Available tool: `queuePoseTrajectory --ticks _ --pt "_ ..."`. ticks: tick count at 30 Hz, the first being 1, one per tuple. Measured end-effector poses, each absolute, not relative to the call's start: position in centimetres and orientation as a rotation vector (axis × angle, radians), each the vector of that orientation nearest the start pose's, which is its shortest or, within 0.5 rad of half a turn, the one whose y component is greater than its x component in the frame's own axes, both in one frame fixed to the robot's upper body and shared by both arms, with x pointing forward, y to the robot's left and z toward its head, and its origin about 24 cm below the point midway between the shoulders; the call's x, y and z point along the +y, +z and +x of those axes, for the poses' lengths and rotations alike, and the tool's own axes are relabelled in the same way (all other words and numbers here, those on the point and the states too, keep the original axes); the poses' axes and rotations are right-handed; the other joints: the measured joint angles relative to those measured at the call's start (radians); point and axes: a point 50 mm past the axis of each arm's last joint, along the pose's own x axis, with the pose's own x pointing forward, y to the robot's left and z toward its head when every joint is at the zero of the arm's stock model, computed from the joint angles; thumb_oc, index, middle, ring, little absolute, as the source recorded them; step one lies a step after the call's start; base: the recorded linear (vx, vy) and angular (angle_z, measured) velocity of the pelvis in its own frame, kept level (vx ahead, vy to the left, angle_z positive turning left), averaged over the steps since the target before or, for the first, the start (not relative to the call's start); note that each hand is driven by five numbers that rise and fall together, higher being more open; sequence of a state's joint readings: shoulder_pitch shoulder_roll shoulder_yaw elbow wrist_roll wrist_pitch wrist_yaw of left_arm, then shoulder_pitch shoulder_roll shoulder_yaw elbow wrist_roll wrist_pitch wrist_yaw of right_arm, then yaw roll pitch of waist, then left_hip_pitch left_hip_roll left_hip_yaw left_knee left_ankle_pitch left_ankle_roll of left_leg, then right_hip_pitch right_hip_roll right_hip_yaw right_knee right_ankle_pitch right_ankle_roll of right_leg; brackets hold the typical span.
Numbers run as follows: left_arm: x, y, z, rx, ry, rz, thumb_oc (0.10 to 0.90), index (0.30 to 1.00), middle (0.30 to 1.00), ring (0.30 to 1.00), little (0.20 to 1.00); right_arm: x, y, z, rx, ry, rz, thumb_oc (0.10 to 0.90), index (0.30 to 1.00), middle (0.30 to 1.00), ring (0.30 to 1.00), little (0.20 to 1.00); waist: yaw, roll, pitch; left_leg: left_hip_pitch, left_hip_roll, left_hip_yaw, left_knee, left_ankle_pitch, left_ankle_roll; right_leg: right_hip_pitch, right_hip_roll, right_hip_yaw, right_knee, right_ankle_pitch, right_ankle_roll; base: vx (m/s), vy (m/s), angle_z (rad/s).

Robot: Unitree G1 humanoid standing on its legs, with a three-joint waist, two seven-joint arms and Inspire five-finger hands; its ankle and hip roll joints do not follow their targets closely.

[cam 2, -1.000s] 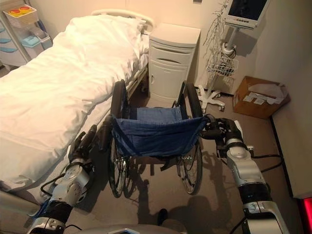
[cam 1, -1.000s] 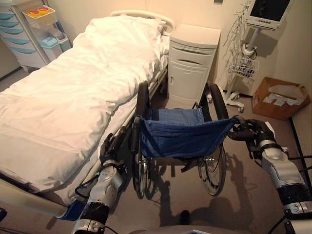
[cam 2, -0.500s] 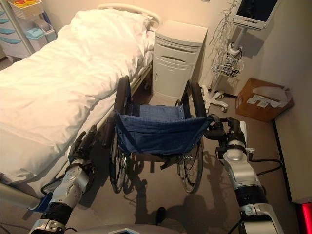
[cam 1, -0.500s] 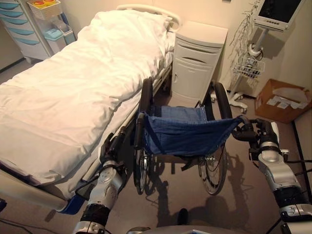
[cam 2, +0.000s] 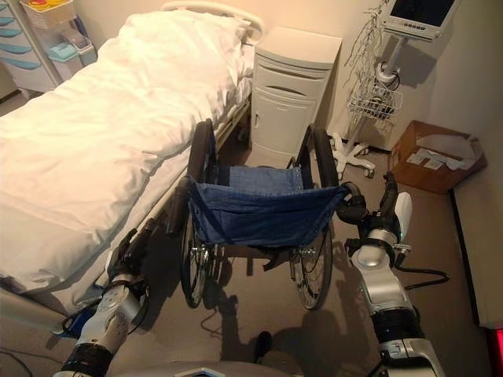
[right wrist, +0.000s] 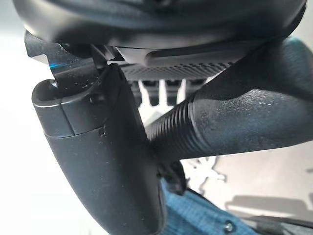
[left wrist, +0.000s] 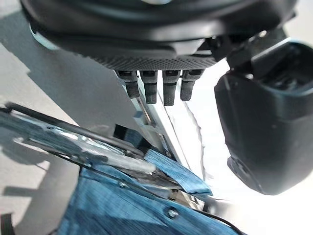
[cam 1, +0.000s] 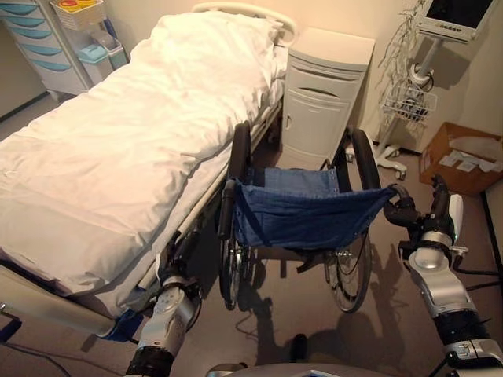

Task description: Push the wheelchair next to the bed

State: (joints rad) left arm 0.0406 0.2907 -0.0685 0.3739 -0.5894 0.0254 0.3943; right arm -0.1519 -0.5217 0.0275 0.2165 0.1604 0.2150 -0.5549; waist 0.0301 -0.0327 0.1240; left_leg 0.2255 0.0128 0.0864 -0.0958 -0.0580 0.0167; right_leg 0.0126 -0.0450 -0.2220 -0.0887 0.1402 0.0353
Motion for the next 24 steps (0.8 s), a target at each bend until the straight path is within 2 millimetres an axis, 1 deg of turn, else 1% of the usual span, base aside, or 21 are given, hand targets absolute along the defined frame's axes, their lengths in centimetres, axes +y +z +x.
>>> queuePoseTrajectory --ticks 1,2,4,5,7,8,9,10,14,15,17,19,21,23,24 --pt "23.3 -4.9 21.3 0.487 0.494 -0.195 0.8 0.9 0.9 0.9 0.9 -28.5 5.6 26.9 0.157 -0.618 -0.353 0.8 0.9 0.9 0.9 0.9 -0.001 0.001 0.001 0.0 0.0 0.0 -0.001 0.0 0.0 0.0 0.0 0.0 0.0 0.0 0.0 0.0 0.0 0.0" --pt "23.4 -5.1 21.2 0.49 0.494 -0.19 0.8 0.9 0.9 0.9 0.9 -28.9 5.6 26.8 0.147 -0.616 -0.21 0.8 0.9 0.9 0.9 0.9 -0.005 0.002 0.001 0.0 0.0 0.001 -0.001 0.0 0.0 0.0 0.001 0.001 0.0 0.0 0.0 0.0 0.0 0.0" --pt "23.7 -5.3 21.1 0.492 0.503 -0.188 0.8 0.9 0.9 0.9 0.9 -29.1 5.6 26.7 0.136 -0.592 -0.062 0.8 0.9 0.9 0.9 0.9 -0.01 0.003 0.002 0.0 0.001 0.003 -0.001 0.0 0.0 -0.002 0.002 0.003 0.0 0.0 0.0 -0.01 -0.005 -0.04" --pt "23.9 -5.5 20.9 0.495 0.51 -0.176 0.8 0.9 0.9 0.9 0.9 -29.3 5.6 26.5 0.12 -0.563 0.039 0.8 0.9 0.9 0.9 0.9 -0.014 0.003 0.002 0.0 0.002 0.004 -0.001 0.0 0.0 -0.003 0.003 0.004 0.0 0.0 0.0 -0.01 -0.006 -0.04" --pt "24.2 -5.6 20.8 0.497 0.518 -0.177 0.8 0.9 0.9 0.9 0.9 -29.5 5.3 26.2 0.102 -0.529 0.166 0.8 0.9 0.9 0.9 0.9 -0.016 0.003 0.002 0.0 0.002 0.006 -0.001 0.0 0.0 -0.004 0.005 0.007 0.0 0.0 0.0 -0.02 -0.009 -0.05" --pt "24.3 -5.7 20.7 0.499 0.525 -0.178 0.8 0.9 0.9 0.9 0.9 -29.6 5.2 26.0 0.081 -0.511 0.272 0.8 0.9 0.9 0.9 0.9 -0.018 0.003 0.002 0.0 0.002 0.01 -0.001 0.0 -0.001 -0.007 0.006 0.012 0.0 0.0 0.0 -0.02 -0.014 -0.09" --pt "24.5 -5.8 20.6 0.498 0.53 -0.177 0.8 0.9 0.9 0.9 0.9 -29.6 5.0 25.8 0.07 -0.49 0.359 0.8 0.9 0.9 0.9 0.9 -0.02 0.003 0.002 -0.001 0.002 0.015 -0.001 0.0 -0.001 -0.009 0.007 0.017 0.0 0.0 -0.001 -0.02 -0.017 -0.2" --pt "24.8 -6.0 20.4 0.5 0.543 -0.172 0.8 0.9 0.9 0.9 0.9 -29.6 4.6 25.7 0.047 -0.444 0.544 0.8 0.9 0.9 0.9 0.9 -0.023 0.003 0.002 -0.002 0.002 0.029 0.0 -0.001 -0.001 -0.015 0.008 0.02 0.0 0.0 0.0 -0.01 -0.016 -0.2" --pt "25.4 -6.7 19.8 0.519 0.561 -0.175 0.8 0.9 0.9 0.9 0.9 -29.3 3.3 25.2 0.017 -0.343 0.82 0.8 0.9 0.9 0.9 0.9 -0.05 0.003 0.001 -0.005 0.002 0.035 -0.001 -0.001 -0.001 -0.02 0.009 0.025 0.0 0.0 0.0 -0.01 -0.015 -0.06" --pt "25.4 -6.8 19.7 0.522 0.56 -0.175 0.8 0.9 0.9 0.9 0.9 -29.3 3.1 25.1 0.012 -0.334 0.851 0.8 0.9 0.9 0.9 0.9 -0.051 0.002 0.001 -0.005 0.002 0.036 -0.001 -0.001 -0.001 -0.02 0.01 0.025 0.0 0.0 0.0 -0.01 -0.03 -0.06" --pt "25.4 -6.9 19.6 0.523 0.549 -0.178 0.8 0.9 0.9 0.9 0.9 -29.5 2.1 24.8 0.017 -0.34 0.943 0.8 0.9 0.9 0.9 0.9 -0.046 0.0 0.0 -0.004 0.002 0.041 -0.001 -0.001 -0.001 -0.022 0.01 0.028 0.0 0.001 0.001 -0.01 -0.018 -0.04" --pt "25.4 -6.9 19.6 0.521 0.546 -0.178 0.8 0.9 0.9 0.9 0.9 -29.5 1.3 24.5 0.034 -0.369 0.978 0.8 0.9 0.9 0.9 0.9 -0.041 0.0 -0.001 -0.004 0.001 0.043 -0.001 -0.001 -0.001 -0.023 0.01 0.029 0.0 0.002 0.002 0.0 0.0 0.0" --pt "25.5 -7.1 19.5 0.519 0.548 -0.177 0.8 0.9 0.9 0.9 0.9 -29.8 0.5 24.1 0.05 -0.418 0.983 0.8 0.9 0.9 0.9 0.9 -0.039 0.0 -0.002 -0.005 0.0 0.055 0.0 -0.001 -0.001 -0.024 0.01 0.032 0.0 0.002 0.002 0.0 0.0 0.0" --pt "25.7 -7.5 18.8 0.54 0.556 -0.171 0.8 0.9 0.9 0.9 0.9 -30.0 -0.8 23.3 0.031 -0.548 1.05 0.8 0.9 0.9 0.9 0.9 -0.036 -0.005 -0.022 -0.019 -0.001 0.062 0.005 -0.001 -0.001 -0.04 0.013 0.043 0.0 0.003 0.002 -0.01 -0.001 -0.03" --pt "25.7 -7.7 18.6 0.546 0.557 -0.17 0.8 0.9 0.9 0.9 0.9 -30.0 -1.0 23.1 0.023 -0.569 1.069 0.8 0.9 0.9 0.9 0.9 -0.037 -0.005 -0.022 -0.019 -0.001 0.063 0.005 -0.001 -0.001 -0.04 0.014 0.044 0.0 0.003 0.002 -0.01 0.002 -0.06"
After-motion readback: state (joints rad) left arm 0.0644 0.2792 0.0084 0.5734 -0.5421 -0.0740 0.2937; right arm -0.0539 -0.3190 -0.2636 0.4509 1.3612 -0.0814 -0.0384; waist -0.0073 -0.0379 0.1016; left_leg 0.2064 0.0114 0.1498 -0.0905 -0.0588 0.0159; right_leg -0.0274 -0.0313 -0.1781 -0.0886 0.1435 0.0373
